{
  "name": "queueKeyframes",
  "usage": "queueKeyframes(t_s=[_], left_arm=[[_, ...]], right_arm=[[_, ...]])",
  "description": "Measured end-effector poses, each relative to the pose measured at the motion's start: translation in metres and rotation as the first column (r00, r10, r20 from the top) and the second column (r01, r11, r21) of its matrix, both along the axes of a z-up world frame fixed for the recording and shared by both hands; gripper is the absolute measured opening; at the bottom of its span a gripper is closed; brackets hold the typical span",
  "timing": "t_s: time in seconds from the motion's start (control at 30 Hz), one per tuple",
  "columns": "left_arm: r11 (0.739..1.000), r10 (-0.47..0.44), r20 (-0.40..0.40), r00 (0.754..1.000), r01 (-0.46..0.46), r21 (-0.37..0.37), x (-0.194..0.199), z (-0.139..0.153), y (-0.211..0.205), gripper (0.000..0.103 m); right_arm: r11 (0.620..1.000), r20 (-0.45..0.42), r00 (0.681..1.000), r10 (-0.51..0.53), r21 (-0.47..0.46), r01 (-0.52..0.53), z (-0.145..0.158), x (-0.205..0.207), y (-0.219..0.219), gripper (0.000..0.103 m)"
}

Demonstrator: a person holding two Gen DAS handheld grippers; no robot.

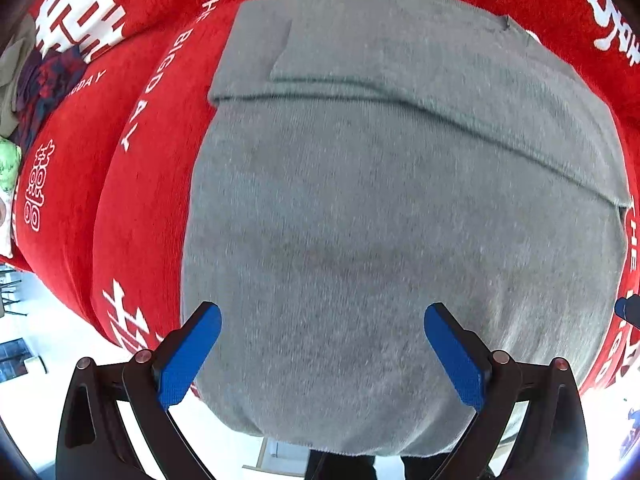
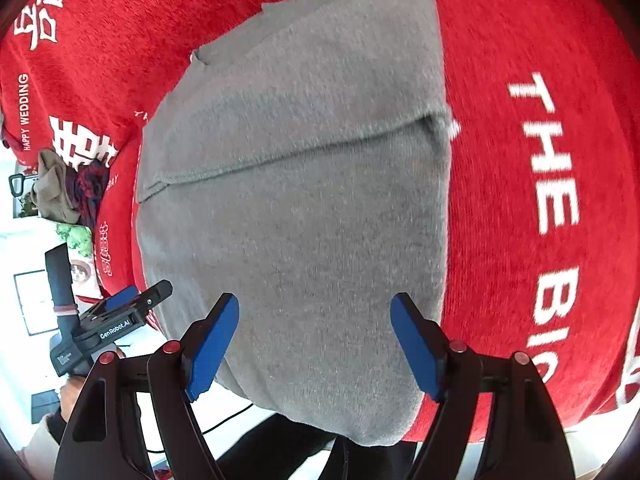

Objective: Fold small clothes
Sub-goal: 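Move both grippers to the sweater hem to grasp it, then grasp the grey sweater hem with the right gripper while the left gripper approaches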

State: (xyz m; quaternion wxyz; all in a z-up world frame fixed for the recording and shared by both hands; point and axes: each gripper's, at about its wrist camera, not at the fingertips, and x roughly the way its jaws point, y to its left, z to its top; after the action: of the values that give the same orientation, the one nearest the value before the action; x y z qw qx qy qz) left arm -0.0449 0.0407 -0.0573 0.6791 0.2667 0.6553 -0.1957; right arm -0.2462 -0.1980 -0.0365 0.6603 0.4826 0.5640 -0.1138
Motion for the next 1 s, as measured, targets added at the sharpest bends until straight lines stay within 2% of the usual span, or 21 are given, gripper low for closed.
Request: queueKeyframes(t_s=[0.23, 0.43, 0.53, 0.7, 0.8, 1.0], left_arm=[[1.0, -0.021, 0.008, 1.0, 0.021, -0.009, -0.018, 0.002, 0.036, 0.102], [0.999, 0.014, -0.003, 1.0, -0.015, -0.046, -0.032, 0.004, 0.098, 0.102], [0.999, 0.024, -0.018, 1.0, -0.025, -0.029, -0.039, -0.007, 0.13, 0.102], [0.998, 0.022, -0.092, 0.995, -0.027, -0.057, -0.051, -0.035, 0.163, 0.102], [0.996, 0.023, -0.15, 0.988, -0.036, -0.087, -0.055, -0.055, 0.167, 0.102], [0.983, 0.017, -0.212, 0.977, -0.055, -0.173, -0.066, -0.071, 0.169, 0.102]], right_arm=[[1.0, -0.005, 1.0, -0.008, 0.003, 0.008, -0.004, -0.015, 0.031, 0.081], [0.999, 0.005, 1.0, 0.023, 0.024, -0.023, -0.002, -0.036, 0.076, 0.081], [0.998, -0.014, 0.999, 0.037, 0.044, -0.036, -0.007, -0.055, 0.103, 0.081], [0.998, -0.104, 0.994, 0.018, 0.066, -0.011, -0.031, -0.093, 0.132, 0.081], [0.997, -0.148, 0.989, 0.006, 0.081, 0.006, -0.056, -0.111, 0.143, 0.081], [0.993, -0.131, 0.991, -0.032, 0.104, 0.046, -0.093, -0.118, 0.15, 0.081]])
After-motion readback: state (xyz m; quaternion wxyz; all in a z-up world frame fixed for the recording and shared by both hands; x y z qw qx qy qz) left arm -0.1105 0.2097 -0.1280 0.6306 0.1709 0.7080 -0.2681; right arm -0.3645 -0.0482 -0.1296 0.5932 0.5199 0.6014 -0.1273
